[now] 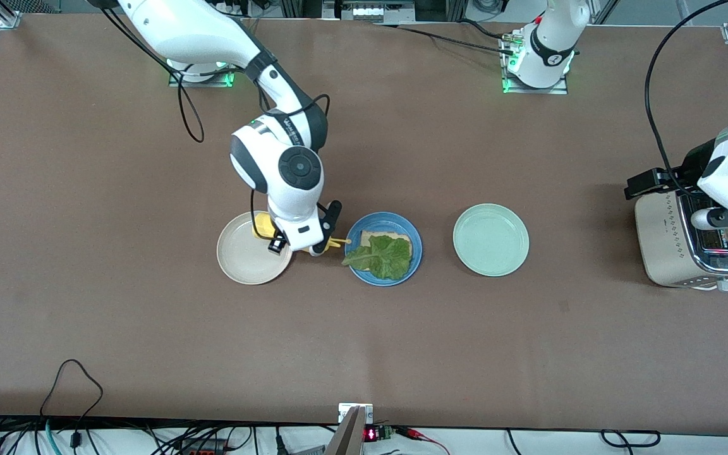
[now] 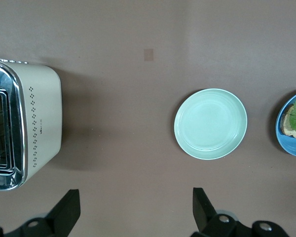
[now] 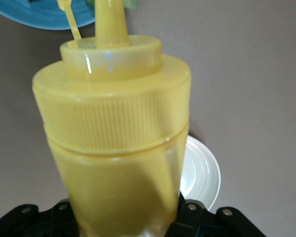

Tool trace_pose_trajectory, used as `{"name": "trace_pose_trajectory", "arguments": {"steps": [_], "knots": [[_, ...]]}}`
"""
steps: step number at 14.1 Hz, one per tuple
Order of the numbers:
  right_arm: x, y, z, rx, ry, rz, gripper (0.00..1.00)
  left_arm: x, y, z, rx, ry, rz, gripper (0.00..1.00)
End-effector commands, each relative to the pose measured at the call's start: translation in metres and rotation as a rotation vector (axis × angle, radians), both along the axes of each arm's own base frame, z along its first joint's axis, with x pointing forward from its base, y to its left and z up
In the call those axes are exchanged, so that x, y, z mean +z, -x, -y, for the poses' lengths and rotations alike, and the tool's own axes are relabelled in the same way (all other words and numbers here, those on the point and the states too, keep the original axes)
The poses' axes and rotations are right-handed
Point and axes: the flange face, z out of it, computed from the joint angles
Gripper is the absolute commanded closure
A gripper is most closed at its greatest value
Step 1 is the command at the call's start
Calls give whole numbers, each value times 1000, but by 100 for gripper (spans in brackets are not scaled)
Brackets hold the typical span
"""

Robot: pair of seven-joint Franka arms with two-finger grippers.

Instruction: Make sandwich in blue plate with both arms

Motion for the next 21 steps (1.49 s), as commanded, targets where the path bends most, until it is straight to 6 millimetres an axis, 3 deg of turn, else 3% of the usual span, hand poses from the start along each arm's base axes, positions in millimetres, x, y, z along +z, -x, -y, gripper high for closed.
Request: {"name": "trace_pose_trajectory", "arguments": {"steps": [1, 6, 8, 9, 13, 17, 21], "knots": [[-1, 2, -15, -11, 38, 20, 100, 2, -2, -1, -7, 6, 7, 0], [-10, 8, -21, 1, 61, 21, 100, 1, -2, -2, -5, 6, 6, 0], [2, 1, -10, -17, 58, 20, 100, 1, -2, -2, -5, 6, 6, 0], [17, -9, 7, -45, 48, 22, 100, 1, -2, -2, -5, 6, 6, 0], [69, -35, 93, -95, -39, -25, 100, 0, -3, -2, -5, 6, 6, 0], [131, -53, 211, -74, -213, -106, 100, 0, -3, -2, -5, 6, 6, 0], [150, -61, 331, -81, -391, -163, 100, 0, -2, -2, -5, 6, 4, 0]]}}
